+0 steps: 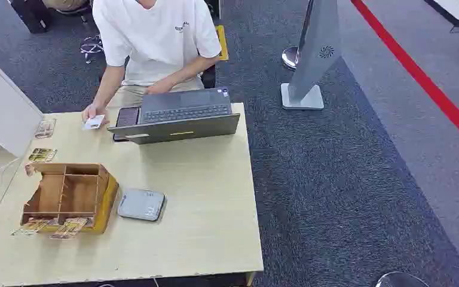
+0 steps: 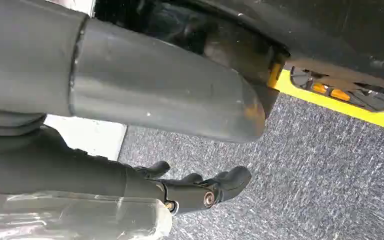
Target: Pass the card to the sensor for recognition and then transmit it.
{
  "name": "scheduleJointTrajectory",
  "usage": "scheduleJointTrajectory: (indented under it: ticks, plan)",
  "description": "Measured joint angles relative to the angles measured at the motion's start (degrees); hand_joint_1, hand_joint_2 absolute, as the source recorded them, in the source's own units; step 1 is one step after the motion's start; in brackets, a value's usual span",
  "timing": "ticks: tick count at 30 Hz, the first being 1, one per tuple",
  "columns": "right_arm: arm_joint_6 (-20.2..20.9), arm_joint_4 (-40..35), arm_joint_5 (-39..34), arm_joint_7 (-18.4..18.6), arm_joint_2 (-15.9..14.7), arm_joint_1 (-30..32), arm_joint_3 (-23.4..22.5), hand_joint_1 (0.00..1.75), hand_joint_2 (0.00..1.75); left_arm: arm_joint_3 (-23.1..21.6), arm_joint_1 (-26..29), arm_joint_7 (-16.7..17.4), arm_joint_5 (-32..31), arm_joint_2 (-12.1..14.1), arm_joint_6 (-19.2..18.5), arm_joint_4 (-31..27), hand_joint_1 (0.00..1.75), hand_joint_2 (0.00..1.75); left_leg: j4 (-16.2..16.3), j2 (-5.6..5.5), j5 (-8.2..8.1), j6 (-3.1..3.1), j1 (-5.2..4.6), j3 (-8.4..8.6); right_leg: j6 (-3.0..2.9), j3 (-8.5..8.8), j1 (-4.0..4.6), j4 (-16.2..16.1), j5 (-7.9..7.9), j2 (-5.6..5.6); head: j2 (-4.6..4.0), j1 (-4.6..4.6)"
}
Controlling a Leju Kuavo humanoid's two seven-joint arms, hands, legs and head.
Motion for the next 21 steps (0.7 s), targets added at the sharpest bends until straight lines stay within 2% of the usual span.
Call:
scheduleJointTrajectory:
  ticks: [7,13,21]
  plan:
    - [0.0,0.07,0.33,-0.09,0.13,-0.13,-0.24,0.0,0.0,-5.22,3.3,0.0,1.35,-0.55,7.11,-9.08,0.0,1.75,0.0,-0.01,0.0,0.0,0.0,0.0,0.0,0.0,0.0,0.0,-0.01,-0.01,0.0,-0.02]
    - [0.17,0.09,0.9,-0.11,0.15,-0.16,-0.28,0.0,0.0,-11.61,5.85,-0.13,0.74,-0.7,14.01,-17.62,0.0,1.75,0.0,-0.01,0.0,0.0,0.01,0.01,0.0,0.03,0.0,0.0,0.0,-0.02,0.0,-0.02]
    - [1.25,0.09,2.19,-0.09,0.15,-0.21,-0.28,0.0,0.0,-20.98,7.82,-0.55,-6.67,0.98,24.37,-24.91,0.0,1.75,0.0,-0.01,0.01,0.0,0.0,0.03,0.0,0.02,0.0,0.0,0.01,-0.01,0.0,0.02]
